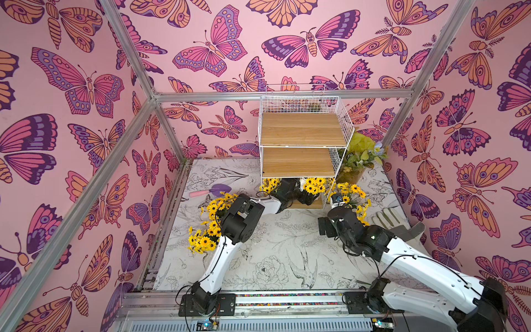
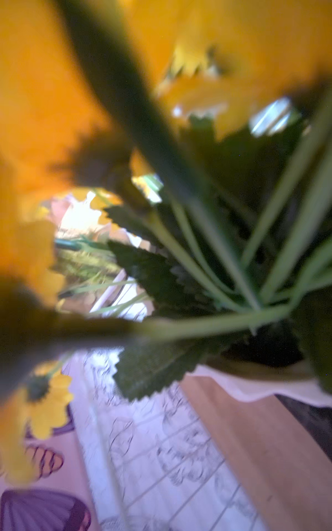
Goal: Take the sunflower pots off the shelves
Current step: Pick up the sunflower pot from the shelf.
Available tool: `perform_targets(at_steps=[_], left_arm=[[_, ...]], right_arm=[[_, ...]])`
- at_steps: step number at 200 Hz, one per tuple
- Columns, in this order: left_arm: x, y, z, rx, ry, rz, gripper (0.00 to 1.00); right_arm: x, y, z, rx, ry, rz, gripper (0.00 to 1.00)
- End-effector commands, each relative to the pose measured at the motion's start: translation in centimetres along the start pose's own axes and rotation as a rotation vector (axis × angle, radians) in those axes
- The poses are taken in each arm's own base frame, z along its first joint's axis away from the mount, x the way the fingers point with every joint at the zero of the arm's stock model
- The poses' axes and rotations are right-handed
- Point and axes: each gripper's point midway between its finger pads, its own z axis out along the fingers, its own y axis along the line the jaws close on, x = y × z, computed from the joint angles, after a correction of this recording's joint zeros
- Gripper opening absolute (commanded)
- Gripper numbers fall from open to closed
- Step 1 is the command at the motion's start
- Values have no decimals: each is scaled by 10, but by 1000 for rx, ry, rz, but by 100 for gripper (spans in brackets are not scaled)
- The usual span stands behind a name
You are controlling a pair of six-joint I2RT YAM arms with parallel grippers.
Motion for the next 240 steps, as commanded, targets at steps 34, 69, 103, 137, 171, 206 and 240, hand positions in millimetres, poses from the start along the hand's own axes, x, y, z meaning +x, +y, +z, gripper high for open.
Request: perform_targets(at_steps=[34, 69, 103, 137, 171, 206, 240], left_arm=[[-46, -45, -35, 55, -124, 81, 63], [-43, -59, -56, 41, -131, 104, 62], [-39, -76, -74, 39, -124, 128, 62], [-28, -94, -92, 36, -109, 138, 62], [-12, -118, -104, 44, -82, 157, 62], [3, -140, -111, 53, -86, 156, 62], [21, -161, -113, 70, -63, 160, 62]], right_arm=[[-17, -12, -9, 45, -68, 18, 99], [-22, -17, -14, 51, -92, 23, 99], [-28, -22, -22, 57, -116, 30, 99], [-36, -32, -36, 66, -154, 49, 99], [-40, -43, -52, 71, -186, 66, 99], [-39, -55, -66, 81, -205, 76, 99], [-38, -64, -75, 97, -222, 70, 99]])
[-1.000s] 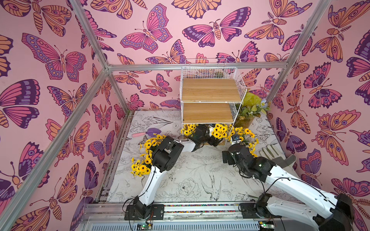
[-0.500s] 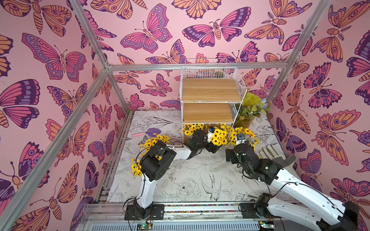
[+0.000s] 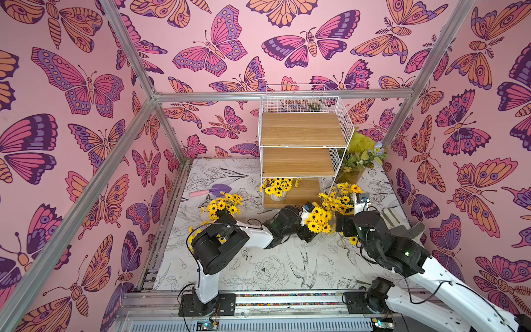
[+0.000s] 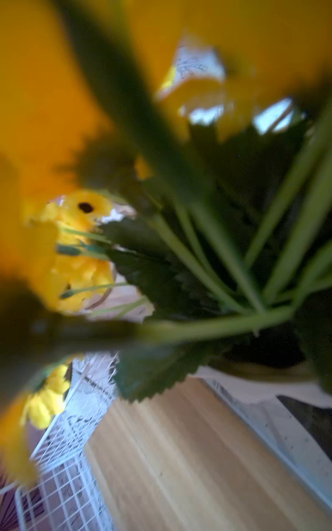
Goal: Take the sunflower pots off the shelves
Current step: Pick up the sunflower pot from the shelf, then place the sunflower pot at the center of the board.
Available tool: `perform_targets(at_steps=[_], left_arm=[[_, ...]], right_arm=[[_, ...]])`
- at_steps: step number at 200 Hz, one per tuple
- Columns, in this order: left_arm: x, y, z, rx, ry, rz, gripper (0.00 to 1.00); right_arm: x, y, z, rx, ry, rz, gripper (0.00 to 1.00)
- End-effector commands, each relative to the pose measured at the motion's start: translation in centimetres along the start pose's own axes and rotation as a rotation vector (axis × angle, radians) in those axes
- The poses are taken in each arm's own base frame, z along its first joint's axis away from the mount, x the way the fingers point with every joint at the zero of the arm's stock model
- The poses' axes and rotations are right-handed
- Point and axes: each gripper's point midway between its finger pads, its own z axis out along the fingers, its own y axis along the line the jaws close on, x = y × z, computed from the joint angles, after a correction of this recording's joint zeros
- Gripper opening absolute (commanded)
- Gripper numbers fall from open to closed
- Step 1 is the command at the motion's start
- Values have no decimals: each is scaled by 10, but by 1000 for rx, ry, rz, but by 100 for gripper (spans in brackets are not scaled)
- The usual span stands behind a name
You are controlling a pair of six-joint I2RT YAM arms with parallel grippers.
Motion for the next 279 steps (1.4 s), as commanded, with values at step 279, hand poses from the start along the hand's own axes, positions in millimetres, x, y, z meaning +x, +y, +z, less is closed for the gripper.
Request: perform_targets(at_steps=[279], left_arm=[[29, -61, -11, 26, -35, -12, 100]], right_arm=[[-16, 7, 4, -10, -26, -41, 99]])
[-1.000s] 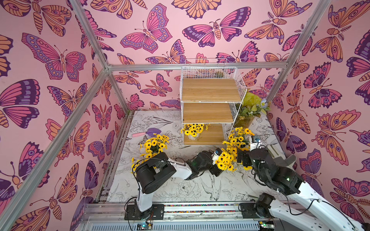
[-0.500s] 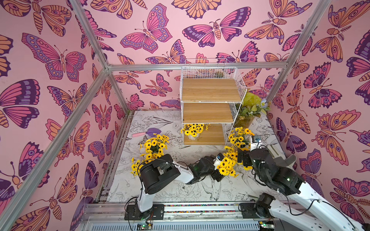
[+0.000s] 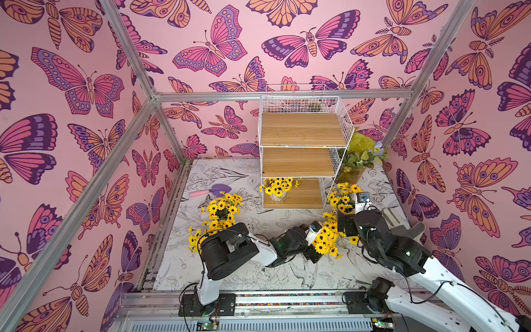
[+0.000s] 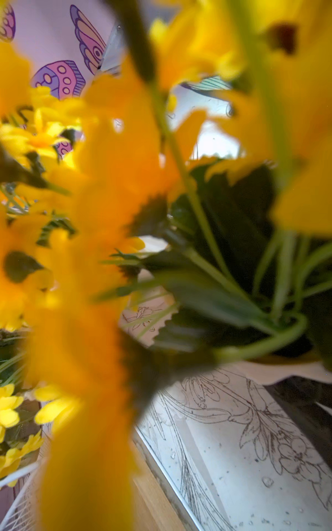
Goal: Take the sunflower pots off the shelves
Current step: Place the sunflower pot at the center of the board.
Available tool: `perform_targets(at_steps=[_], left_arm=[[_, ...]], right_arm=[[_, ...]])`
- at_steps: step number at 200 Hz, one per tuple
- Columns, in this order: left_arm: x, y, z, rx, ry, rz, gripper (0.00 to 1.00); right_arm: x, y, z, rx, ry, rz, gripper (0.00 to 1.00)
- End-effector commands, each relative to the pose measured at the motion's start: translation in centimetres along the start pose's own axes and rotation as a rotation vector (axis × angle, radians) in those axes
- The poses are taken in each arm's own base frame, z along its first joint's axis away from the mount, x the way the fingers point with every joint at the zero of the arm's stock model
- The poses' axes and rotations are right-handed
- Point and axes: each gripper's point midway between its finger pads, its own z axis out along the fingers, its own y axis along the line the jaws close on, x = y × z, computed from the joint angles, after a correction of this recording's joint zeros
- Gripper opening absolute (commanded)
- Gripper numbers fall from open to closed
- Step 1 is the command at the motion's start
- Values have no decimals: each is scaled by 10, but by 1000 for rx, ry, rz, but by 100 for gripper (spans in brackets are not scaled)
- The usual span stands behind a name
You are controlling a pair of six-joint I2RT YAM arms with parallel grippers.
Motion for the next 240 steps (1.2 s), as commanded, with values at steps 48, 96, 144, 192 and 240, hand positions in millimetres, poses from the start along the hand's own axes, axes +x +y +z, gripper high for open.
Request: perform_targets(at_steps=[48, 96, 144, 192, 240], left_arm=[[4, 8, -29, -76, 7, -11, 100], [15, 19, -62, -147, 7, -30, 100], [8, 32, -119, -255, -49, -97, 100], [-16, 39, -184, -348, -114, -135, 100], [-29, 46, -235, -419, -178, -168, 100]], right_arm=[[-14, 30, 14, -86, -17, 1, 99], [-19, 65, 31, -192, -18, -24, 99], [-16, 107, 60, -285, 10, -22, 99], [-15, 156, 88, -344, 8, -30, 99], [1, 199, 116, -335, 58, -54, 99]])
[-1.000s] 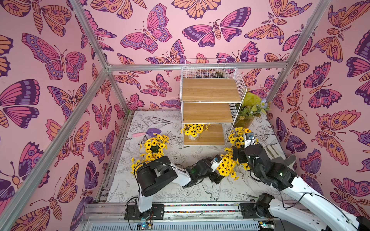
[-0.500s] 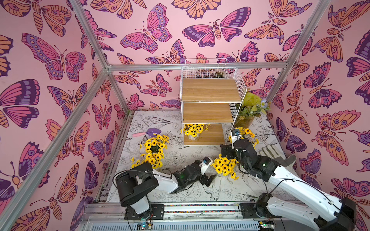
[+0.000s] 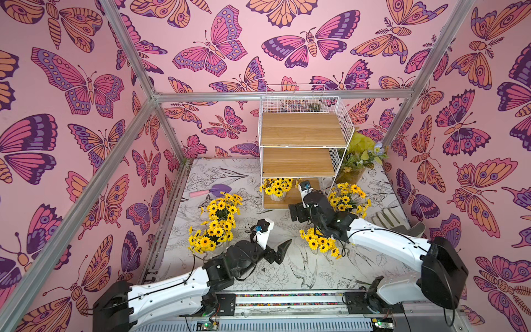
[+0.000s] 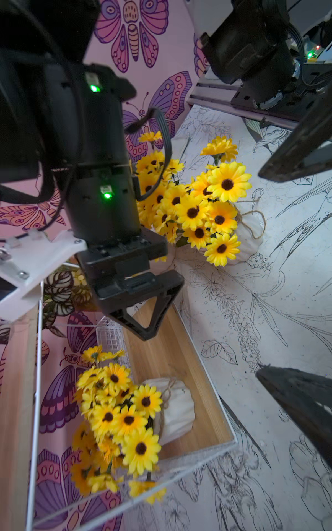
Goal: Take the sunflower pots off the shelves
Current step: Place the sunflower pot at the center of the board.
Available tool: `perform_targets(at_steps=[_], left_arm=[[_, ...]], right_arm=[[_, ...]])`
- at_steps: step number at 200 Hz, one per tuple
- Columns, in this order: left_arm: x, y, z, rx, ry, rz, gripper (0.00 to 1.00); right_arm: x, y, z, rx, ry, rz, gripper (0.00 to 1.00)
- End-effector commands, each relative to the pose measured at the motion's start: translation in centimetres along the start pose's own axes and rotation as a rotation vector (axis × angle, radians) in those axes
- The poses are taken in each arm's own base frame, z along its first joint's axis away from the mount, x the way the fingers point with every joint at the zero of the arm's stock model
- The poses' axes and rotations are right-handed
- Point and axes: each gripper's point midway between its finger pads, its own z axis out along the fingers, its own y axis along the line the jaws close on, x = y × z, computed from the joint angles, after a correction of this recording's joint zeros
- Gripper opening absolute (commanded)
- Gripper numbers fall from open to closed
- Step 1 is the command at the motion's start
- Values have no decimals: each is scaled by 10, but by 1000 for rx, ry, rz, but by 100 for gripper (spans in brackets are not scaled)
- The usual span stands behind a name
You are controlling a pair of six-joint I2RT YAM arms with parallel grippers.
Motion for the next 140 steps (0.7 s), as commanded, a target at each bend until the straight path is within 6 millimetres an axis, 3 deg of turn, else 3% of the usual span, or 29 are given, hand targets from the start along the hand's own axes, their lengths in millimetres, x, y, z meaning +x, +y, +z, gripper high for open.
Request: perform_targets(at_steps=[1, 18, 24, 62, 140], left_arm=[[32, 25, -14, -109, 117, 16, 100], [31, 29, -22, -120, 116, 6, 100], [29, 30, -25, -120, 110, -1, 100], [29, 39, -37, -154, 112, -5, 100], [23, 41, -51, -146, 88, -13, 100]], right_arm=[[-9, 15, 12, -7, -32, 35, 99], [-9, 24, 21, -4, -41, 41, 99], [1, 27, 33, 8, -18, 28, 99], [14, 43, 61, 10, -21, 62, 99], [21, 52, 107, 36, -109, 108, 99]])
